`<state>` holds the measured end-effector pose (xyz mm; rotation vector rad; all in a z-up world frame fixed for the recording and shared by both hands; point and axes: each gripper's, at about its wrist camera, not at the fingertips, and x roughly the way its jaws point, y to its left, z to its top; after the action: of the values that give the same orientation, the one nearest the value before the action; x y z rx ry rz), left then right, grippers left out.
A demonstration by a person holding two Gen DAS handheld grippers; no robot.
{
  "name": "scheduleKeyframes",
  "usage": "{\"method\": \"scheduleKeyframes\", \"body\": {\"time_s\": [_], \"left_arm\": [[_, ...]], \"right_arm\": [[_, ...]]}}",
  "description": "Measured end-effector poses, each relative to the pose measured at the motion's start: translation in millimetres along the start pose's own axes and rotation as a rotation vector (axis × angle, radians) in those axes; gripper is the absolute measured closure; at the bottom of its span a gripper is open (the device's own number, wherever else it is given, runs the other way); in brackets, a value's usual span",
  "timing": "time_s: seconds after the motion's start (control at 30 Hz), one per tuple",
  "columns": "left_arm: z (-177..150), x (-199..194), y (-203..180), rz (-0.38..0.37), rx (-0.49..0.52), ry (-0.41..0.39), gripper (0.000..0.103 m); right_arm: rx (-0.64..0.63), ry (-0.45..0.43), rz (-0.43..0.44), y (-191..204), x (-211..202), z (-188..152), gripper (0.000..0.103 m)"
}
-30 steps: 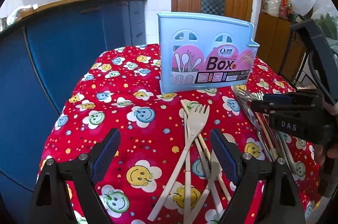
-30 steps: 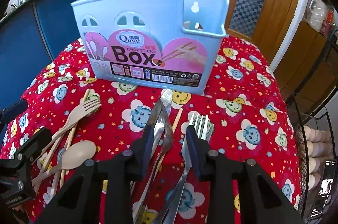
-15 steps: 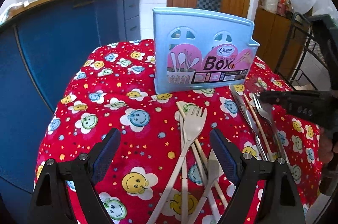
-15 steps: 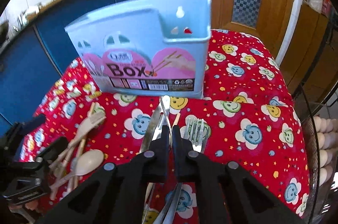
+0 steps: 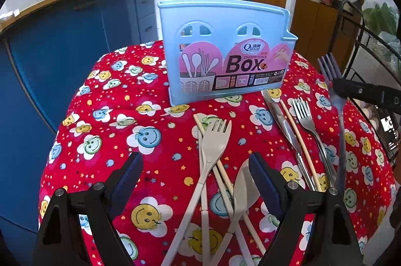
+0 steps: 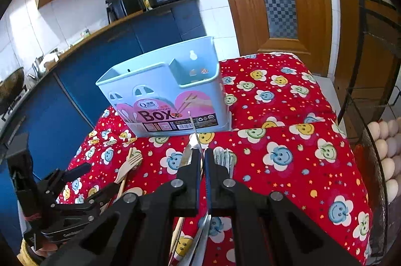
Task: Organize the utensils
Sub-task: 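Grasp a wooden chopstick with the left tool while the right tool lifts the fork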
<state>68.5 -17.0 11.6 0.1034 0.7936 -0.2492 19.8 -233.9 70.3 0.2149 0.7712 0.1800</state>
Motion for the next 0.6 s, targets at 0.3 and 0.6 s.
{"method": "scheduleKeyframes", "body": {"time_s": [0.3,0.6], "left_arm": [[2,1,-28,0.0,0.107,-0.012,0.019],[10,23,-40,0.087,0.181,0.015,0.051]], "right_arm": [[0.04,-0.004,0.033,-14,-5,-4,0.099],[0.043,-0.002,0.069,-15,-3,-4,0.098]]}}
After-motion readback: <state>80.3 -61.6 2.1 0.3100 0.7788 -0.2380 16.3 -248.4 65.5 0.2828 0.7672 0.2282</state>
